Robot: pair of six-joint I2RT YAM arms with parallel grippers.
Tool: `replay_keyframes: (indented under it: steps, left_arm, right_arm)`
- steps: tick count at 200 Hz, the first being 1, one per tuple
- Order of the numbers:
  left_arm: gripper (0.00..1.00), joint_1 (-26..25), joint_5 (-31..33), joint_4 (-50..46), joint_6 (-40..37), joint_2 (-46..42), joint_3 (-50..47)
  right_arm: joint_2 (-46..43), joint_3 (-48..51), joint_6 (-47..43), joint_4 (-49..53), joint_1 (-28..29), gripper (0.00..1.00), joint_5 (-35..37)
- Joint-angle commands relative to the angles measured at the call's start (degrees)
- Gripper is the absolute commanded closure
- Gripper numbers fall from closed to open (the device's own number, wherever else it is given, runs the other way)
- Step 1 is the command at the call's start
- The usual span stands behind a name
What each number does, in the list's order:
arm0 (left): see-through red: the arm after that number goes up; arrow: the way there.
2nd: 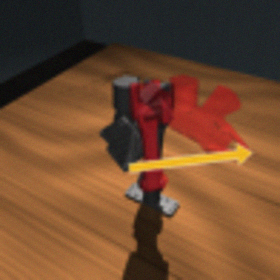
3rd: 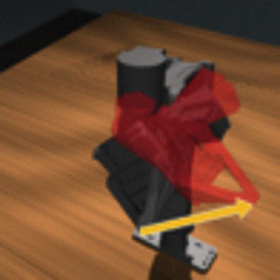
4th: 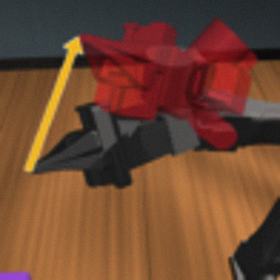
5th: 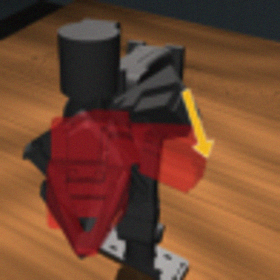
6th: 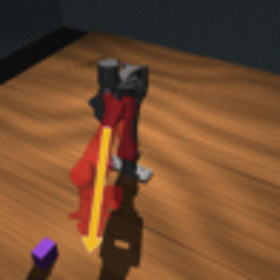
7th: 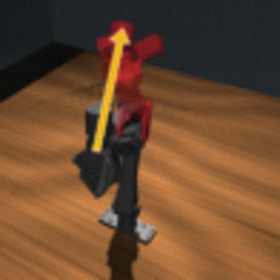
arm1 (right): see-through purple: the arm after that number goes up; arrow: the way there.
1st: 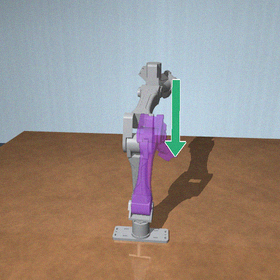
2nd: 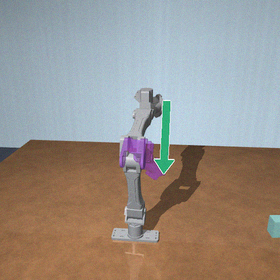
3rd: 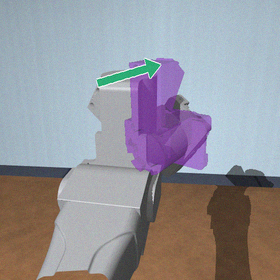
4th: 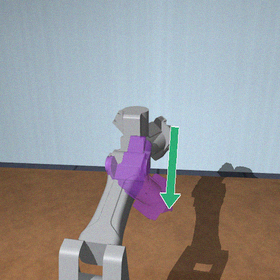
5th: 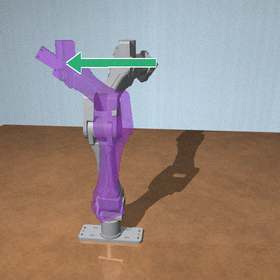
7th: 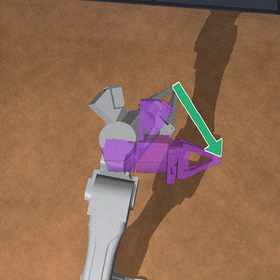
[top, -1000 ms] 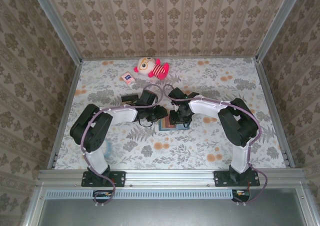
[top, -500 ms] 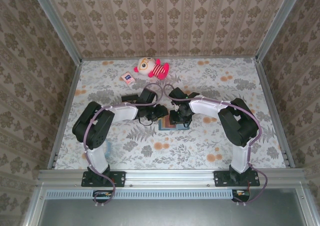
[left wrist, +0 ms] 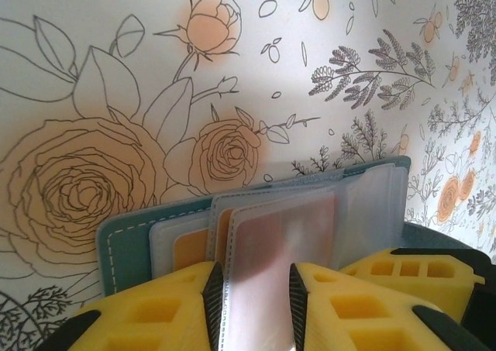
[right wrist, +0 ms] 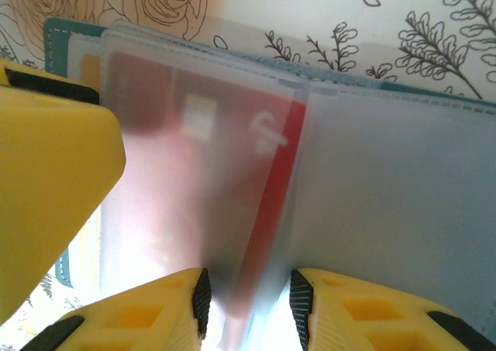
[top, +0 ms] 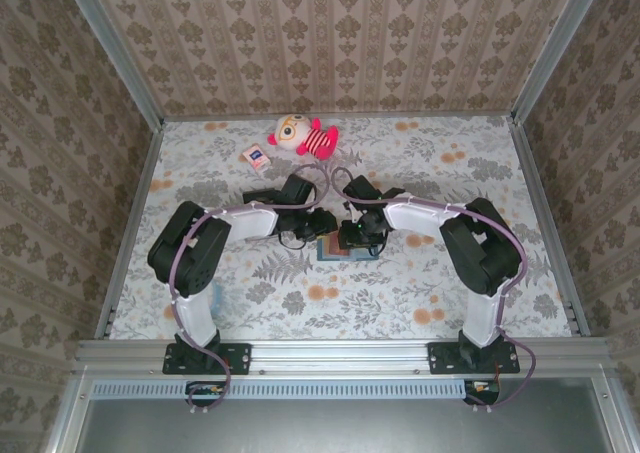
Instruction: Take the credit cards out of the card holder
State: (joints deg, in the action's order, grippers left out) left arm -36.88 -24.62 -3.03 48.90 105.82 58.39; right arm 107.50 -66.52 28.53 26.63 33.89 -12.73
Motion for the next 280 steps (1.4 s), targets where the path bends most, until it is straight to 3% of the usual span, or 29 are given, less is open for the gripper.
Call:
replay_keyframes:
  steps: [1,67,132,175,226,280]
  left_arm:
    - [0.69,-0.03,-4.7,-1.03,-2.33,0.71,0.23]
    - [0.72,1.16,-8.13,3.45,-1.8,-0.25,-1.86]
    - [0.71,1.38,-7.34,3.05,-2.26,-1.5,-2.67]
    - [0.73,1.38,-7.23,3.02,-2.08,-1.65,-2.67]
    - [0.72,0.9,-7.27,2.81,-0.51,-5.71,-4.16]
    - [0.7,-4.13,-6.97,5.41,2.65,-7.21,-3.83]
  right_arm:
    - [1.85,3.48,-0.9,-1.87,-0.39,0.61,-1.76]
    - [-2.09,4.73,-1.55,-4.78,-1.19,0.58,-3.79]
    - [-8.79,6.06,-1.29,-4.93,-1.81,0.51,-3.85]
    - [-15.76,8.37,-1.38,-5.83,-1.81,0.45,0.27]
    - [-24.19,11.87,2.21,-6.1,-2.36,0.37,13.88]
    - [-31.94,16.59,7.43,-9.35,-5.03,0.29,16.68]
